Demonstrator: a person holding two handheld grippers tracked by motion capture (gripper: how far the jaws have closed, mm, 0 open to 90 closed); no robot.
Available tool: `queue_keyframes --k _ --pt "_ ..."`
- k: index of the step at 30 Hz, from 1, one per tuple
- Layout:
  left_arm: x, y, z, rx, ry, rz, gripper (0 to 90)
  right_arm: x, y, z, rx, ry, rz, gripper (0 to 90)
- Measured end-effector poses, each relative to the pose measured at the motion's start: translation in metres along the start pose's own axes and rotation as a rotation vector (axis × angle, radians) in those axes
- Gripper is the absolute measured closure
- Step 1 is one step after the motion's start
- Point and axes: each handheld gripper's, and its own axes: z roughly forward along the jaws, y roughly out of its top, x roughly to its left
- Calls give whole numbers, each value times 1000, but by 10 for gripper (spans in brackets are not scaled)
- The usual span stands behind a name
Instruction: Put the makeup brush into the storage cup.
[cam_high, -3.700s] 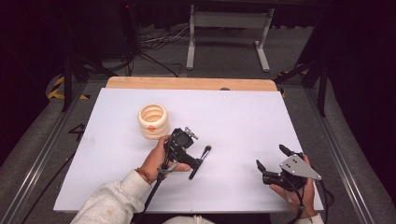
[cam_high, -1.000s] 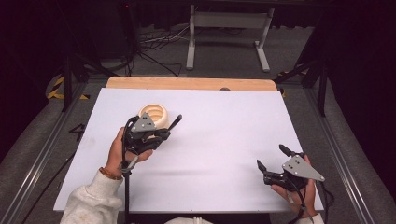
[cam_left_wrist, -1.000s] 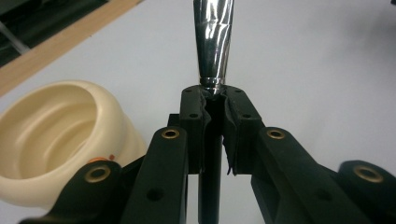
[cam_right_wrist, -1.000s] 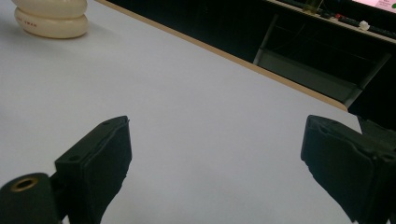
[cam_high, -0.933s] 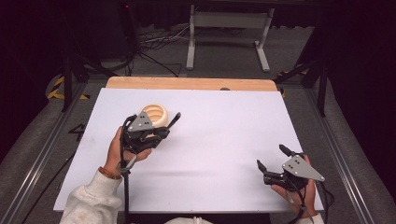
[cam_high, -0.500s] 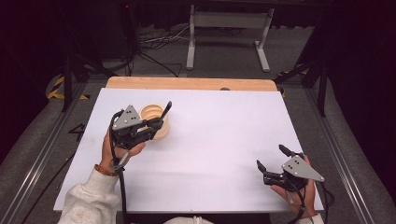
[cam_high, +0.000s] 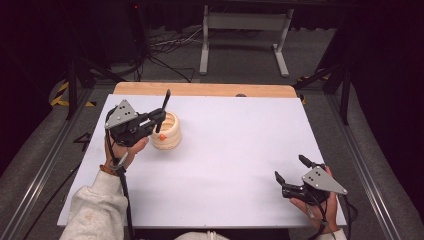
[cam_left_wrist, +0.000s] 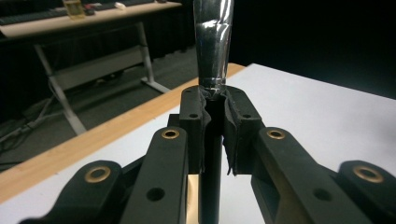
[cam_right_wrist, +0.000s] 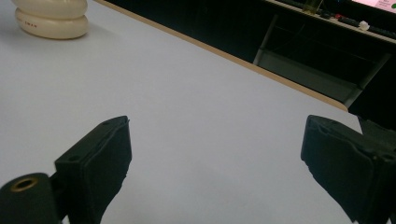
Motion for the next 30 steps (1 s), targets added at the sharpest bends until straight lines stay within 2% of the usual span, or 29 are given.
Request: queue_keyframes --k 3,6,8,10,14,16,19,24,26,28,30 --pt "5 -1 3 -12 1 5 794 0 0 0 2 -3 -2 96" --pt "11 -1 7 -56 -5 16 794 1 1 0 -1 -2 -4 96" --pt "13 0 8 -68 4 20 794 0 1 0 0 -1 -4 96" --pt "16 -1 9 -86 -6 22 794 0 0 0 1 -3 -1 96" --pt "23 -4 11 -122 -5 5 794 -1 0 0 1 -4 -1 96" --pt "29 -8 13 -154 -23 -19 793 -1 0 0 -2 -3 -2 96" --pt "33 -11 15 -159 -17 -32 794 -1 0 0 -2 -3 -2 96" --pt "41 -19 23 -182 -40 -54 794 -1 0 1 0 -2 0 96" --pt "40 -21 25 -184 -28 -29 794 -2 0 0 0 -2 0 96" --pt "42 -22 28 -177 -44 -29 793 -2 0 0 -3 5 9 96" --pt "42 -24 32 -172 -41 -24 793 -2 0 -1 -6 7 12 96"
